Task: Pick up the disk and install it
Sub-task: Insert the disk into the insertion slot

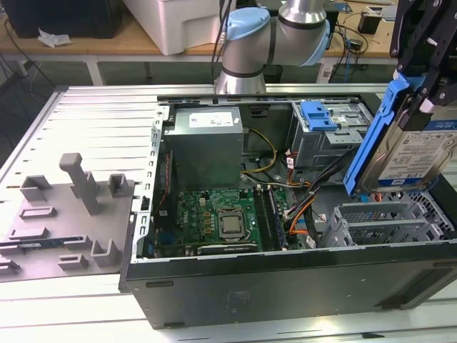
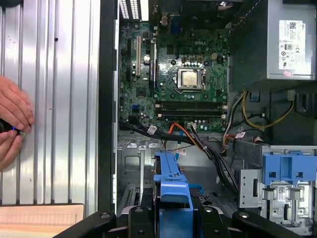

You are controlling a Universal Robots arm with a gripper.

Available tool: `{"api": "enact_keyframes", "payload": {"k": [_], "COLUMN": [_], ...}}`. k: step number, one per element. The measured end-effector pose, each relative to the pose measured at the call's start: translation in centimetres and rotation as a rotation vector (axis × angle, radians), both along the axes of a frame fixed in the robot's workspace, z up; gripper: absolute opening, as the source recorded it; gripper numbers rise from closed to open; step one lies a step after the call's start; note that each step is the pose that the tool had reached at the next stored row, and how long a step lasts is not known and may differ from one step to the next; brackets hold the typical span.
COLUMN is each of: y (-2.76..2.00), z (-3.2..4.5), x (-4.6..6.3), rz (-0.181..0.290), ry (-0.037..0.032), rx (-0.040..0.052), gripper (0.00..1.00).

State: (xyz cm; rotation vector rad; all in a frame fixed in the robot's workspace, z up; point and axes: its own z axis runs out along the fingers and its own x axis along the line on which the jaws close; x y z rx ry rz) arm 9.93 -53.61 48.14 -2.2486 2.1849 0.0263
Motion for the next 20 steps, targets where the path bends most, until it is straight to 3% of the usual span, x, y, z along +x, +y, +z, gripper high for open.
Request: {"api": "enact_keyframes", "payload": {"k": [20], "y": [-0.59], "z": [-1.09], "x": [0.0], "rz": [0.000], "ry": [0.0000], "rx": [0.0002], "gripper": [0.37]}}
